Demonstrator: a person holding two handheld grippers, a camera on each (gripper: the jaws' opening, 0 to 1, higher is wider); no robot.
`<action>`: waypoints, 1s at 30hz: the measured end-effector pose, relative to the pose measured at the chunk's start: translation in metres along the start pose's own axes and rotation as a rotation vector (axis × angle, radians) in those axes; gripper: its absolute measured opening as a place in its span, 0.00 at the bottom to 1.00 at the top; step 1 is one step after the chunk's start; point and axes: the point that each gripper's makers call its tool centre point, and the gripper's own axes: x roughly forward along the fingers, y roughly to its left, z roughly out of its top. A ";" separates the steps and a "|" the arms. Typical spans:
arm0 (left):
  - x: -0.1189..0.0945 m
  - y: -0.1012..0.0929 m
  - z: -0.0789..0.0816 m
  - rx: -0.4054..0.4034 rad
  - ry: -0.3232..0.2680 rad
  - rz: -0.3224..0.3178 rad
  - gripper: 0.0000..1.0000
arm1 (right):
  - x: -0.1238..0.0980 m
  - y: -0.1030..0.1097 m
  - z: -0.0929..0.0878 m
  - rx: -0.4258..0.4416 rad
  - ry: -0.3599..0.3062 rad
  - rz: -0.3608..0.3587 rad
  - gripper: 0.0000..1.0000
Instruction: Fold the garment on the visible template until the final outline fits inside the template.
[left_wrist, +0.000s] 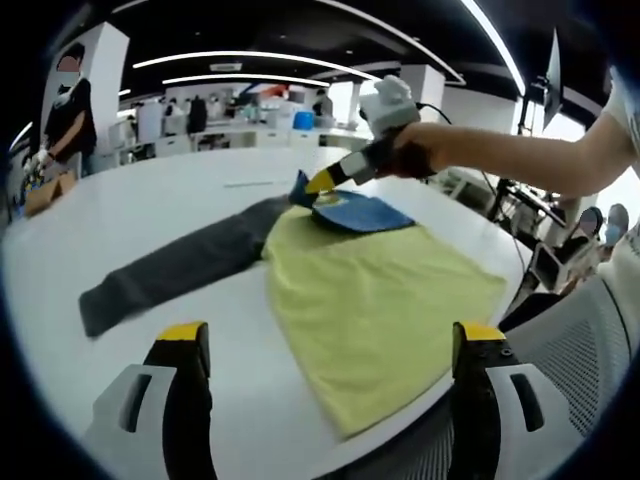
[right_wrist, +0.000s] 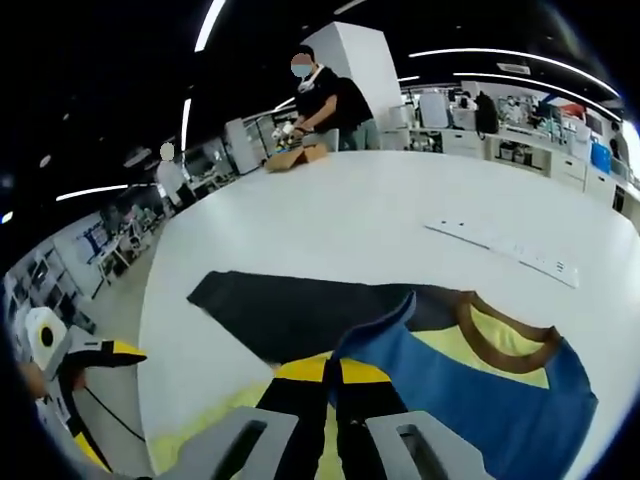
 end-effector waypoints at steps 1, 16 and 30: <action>0.000 0.000 0.000 -0.001 -0.001 0.000 0.97 | 0.002 0.001 -0.001 -0.003 0.002 0.001 0.00; -0.001 0.002 0.001 -0.003 -0.007 0.007 0.98 | 0.018 0.006 -0.006 0.032 -0.005 0.012 0.14; -0.001 0.003 0.002 0.006 -0.005 0.014 0.99 | -0.005 -0.008 -0.004 -0.055 -0.045 -0.041 0.76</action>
